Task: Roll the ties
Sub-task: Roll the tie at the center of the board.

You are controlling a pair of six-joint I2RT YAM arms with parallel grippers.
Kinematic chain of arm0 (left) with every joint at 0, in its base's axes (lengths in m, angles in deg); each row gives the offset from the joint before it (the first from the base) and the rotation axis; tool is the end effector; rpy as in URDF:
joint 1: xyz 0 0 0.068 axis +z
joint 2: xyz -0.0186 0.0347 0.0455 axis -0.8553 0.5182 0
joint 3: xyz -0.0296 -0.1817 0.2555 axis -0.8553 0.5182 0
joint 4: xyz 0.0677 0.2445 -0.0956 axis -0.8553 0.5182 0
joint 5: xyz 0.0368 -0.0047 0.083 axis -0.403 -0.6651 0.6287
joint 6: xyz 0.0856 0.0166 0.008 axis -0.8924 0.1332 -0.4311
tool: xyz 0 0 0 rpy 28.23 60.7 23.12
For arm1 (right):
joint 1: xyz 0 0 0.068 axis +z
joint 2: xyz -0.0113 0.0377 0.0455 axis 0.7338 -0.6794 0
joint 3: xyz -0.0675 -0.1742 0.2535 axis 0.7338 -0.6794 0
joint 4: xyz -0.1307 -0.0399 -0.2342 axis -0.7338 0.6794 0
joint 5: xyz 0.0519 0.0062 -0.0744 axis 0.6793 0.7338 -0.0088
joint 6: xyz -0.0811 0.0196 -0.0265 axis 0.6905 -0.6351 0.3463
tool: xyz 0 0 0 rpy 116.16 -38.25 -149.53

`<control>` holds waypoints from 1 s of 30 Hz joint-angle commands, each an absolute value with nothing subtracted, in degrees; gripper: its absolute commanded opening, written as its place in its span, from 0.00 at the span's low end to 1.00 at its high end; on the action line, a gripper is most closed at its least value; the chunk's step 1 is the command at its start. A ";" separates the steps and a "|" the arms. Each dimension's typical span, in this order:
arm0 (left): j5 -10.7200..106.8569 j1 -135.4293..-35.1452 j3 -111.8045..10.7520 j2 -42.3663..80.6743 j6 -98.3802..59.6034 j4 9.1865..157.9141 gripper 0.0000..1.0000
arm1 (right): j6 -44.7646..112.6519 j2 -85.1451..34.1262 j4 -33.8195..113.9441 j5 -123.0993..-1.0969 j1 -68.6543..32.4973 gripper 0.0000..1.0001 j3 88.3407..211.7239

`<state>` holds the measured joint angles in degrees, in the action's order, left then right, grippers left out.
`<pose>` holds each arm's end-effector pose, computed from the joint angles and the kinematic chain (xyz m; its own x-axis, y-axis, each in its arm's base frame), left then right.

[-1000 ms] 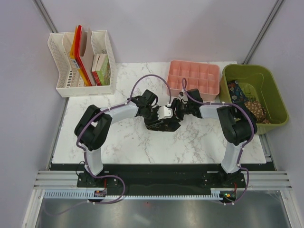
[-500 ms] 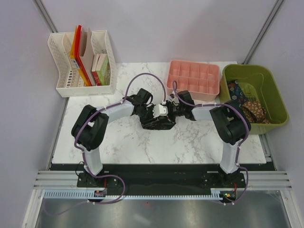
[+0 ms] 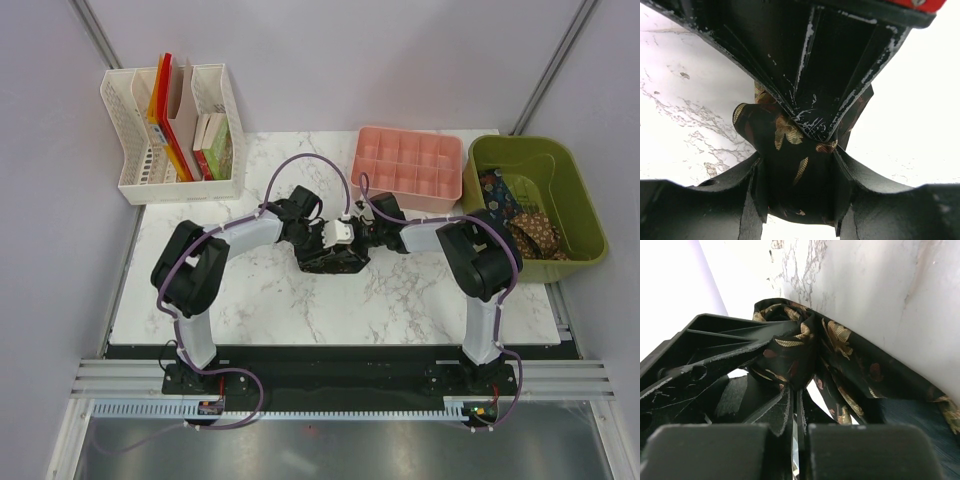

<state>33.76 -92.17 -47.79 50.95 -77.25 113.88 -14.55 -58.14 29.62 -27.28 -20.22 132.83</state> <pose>0.3248 -0.2498 0.1650 -0.0658 0.8425 -0.5347 0.9926 0.1102 0.0516 0.3598 0.2420 0.1255 -0.9837 0.1799 -0.0040 0.0912 0.5176 0.8508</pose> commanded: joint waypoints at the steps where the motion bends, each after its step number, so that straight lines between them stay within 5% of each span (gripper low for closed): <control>1: 35.86 -91.75 -48.13 51.95 -76.14 123.18 0.41 | -9.70 -59.30 37.52 -32.64 -21.01 0.00 133.64; 22: 28.47 -91.14 -49.91 44.57 -71.84 119.59 0.75 | -2.22 -62.03 47.55 -38.36 -21.37 0.00 135.22; 26: 27.68 -90.43 -45.60 40.35 -73.68 115.72 0.98 | -1.52 -62.03 48.17 -38.89 -21.37 0.00 135.31; 30: 27.15 -90.43 -43.84 40.51 -74.30 114.22 1.00 | -1.34 -62.47 48.34 -38.71 -21.37 0.00 135.83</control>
<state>30.13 -90.25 -45.21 41.74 -73.82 117.93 -4.96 -59.47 42.54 -30.98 -20.81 136.13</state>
